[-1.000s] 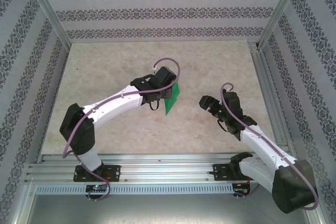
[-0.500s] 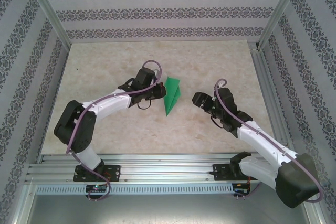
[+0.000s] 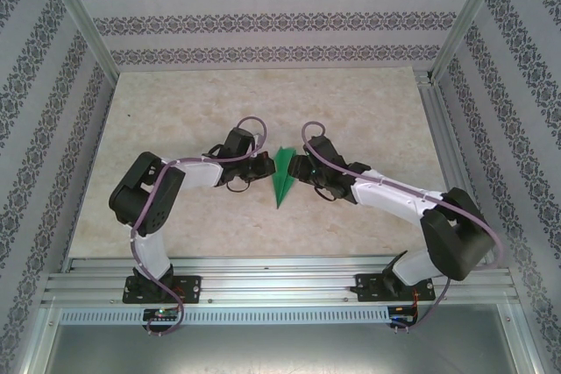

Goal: Fold a paper plane with a square sheet of paper (pick it up from the middle)

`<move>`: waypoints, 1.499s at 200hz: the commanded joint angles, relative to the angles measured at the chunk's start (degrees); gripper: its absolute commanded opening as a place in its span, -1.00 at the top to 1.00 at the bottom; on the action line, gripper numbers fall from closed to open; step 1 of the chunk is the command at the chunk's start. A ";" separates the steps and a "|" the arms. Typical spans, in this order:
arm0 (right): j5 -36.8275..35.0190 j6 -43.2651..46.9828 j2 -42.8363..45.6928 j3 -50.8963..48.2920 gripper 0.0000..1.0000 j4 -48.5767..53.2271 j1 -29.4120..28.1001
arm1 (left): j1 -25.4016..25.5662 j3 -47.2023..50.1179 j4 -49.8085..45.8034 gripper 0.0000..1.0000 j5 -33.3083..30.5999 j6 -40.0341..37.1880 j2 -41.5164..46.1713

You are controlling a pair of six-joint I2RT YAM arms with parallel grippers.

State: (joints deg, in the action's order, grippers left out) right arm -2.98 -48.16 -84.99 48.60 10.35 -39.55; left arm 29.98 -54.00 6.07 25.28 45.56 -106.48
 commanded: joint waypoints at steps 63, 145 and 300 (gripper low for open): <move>1.88 1.01 -9.49 8.03 0.11 0.90 -1.82 | -2.20 2.40 3.25 1.00 1.45 0.49 -0.59; -0.09 1.47 -6.77 7.39 0.19 3.59 -5.26 | -2.19 1.61 3.60 0.99 3.51 0.60 -1.15; 4.45 -1.93 -14.75 7.55 0.16 -0.19 -6.15 | -2.20 1.94 4.57 0.90 5.03 1.55 -1.25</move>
State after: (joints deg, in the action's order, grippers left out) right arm 0.25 -49.21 -98.50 55.35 11.84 -44.97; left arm 28.49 -52.01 7.77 29.32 46.26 -107.20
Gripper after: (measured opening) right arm 0.417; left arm 0.063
